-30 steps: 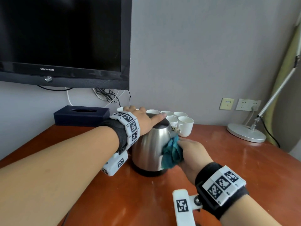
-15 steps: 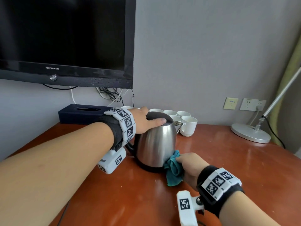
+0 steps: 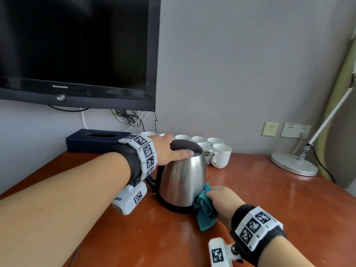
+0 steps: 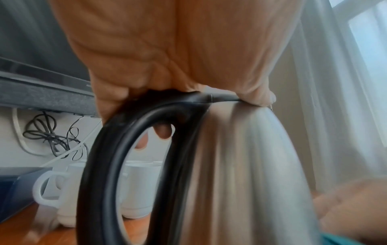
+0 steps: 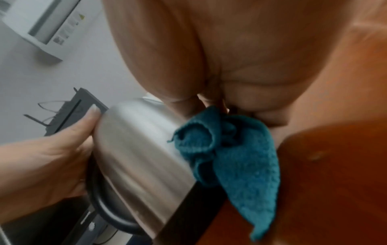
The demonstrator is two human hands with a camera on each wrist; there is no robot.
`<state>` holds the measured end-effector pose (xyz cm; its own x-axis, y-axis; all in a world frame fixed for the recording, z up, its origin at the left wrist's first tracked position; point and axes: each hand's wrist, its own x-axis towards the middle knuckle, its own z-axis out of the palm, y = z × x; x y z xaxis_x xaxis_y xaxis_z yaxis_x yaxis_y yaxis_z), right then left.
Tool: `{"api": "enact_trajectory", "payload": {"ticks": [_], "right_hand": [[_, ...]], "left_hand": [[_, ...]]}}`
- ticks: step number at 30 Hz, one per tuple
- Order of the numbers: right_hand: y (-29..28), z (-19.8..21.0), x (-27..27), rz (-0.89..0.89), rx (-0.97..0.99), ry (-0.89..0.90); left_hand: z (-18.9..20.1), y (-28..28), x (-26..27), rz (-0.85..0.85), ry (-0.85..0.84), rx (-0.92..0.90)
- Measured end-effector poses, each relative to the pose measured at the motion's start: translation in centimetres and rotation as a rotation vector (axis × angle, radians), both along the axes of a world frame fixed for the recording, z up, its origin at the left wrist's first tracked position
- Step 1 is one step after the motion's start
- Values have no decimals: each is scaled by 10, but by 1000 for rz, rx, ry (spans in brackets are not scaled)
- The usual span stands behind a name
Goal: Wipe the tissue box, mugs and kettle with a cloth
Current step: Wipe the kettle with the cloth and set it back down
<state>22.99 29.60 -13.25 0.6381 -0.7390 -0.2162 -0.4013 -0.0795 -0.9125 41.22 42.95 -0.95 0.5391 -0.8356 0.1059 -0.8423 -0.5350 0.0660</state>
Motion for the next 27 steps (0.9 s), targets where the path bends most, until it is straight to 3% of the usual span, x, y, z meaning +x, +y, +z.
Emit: {"api": "enact_trajectory", "payload": {"ticks": [6,10,15,18,21,25,27], "right_hand": [[2,6,-7,-91,137,-93],[2,21,-13,-148,125,-194],[3,36,-23,-94,-26,-116],[-3,37,-28,-92,-139,85],[1,40,-34,-20,-271,266],[11,40,-33,98,-354,329],[16,38,-29,160,-371,385]], "left_hand": [[5,4,12,-82,78,-63],[12,9,18,11,93,0],[24,17,11,60,87,31],[23,22,5,103,256,6],[23,28,0,198,561,-10],[26,38,-18,172,949,6],[24,40,-28,152,1015,-12]]}}
